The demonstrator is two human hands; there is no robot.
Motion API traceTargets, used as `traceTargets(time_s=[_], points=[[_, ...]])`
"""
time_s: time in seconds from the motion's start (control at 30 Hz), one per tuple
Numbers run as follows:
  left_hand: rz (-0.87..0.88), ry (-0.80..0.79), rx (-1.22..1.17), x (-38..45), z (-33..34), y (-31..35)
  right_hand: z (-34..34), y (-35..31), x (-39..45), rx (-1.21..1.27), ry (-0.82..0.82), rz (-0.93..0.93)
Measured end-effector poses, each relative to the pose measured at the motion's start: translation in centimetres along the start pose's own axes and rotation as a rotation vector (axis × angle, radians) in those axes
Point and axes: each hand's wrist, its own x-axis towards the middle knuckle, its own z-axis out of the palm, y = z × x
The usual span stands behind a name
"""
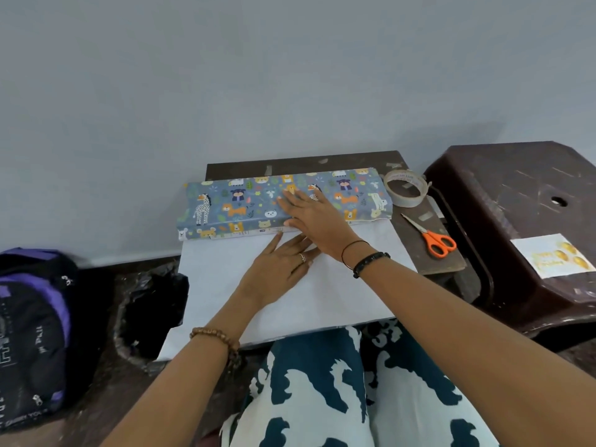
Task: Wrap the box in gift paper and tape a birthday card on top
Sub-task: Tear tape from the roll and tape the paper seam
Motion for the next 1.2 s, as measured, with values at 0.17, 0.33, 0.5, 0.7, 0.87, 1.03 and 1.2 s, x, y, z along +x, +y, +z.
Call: traceTargets(time_s=[0.17,0.33,0.5,0.7,0.87,1.03,1.2], points=[[0.024,0.004,0.04,0.0,0.4,-0.3,-0.1,0.3,0.6,-0.064,-0.051,-0.011],[-0.17,0.224,-0.231,-0.7,-0.5,0.6,0.1,0.4,0.1,0.048,0.031,0.01],[-0.528,0.544,-0.263,0.2,-3.0,-0.2,0.6,0.1,-0.3,0.425,0.18,0.108],[-0.378,0.039,0.015,3.4,-6.0,-1.5,-0.5,0.8,0.0,0.809,0.171,0.191],[-0.451,-0.109,0.171,5.4,-7.6,-1.1,-1.2,3.1,-1.8,0.984,0.132,0.202],[-0.439,-0.204,0.333,6.2,-7.5,-0.3,-1.3,7.1,-5.0,0.963,0.555,0.647],[-0.425,-0.202,0.349,6.0,-7.3,-0.8,-0.3,10.4,-6.1,0.519,0.415,0.876]])
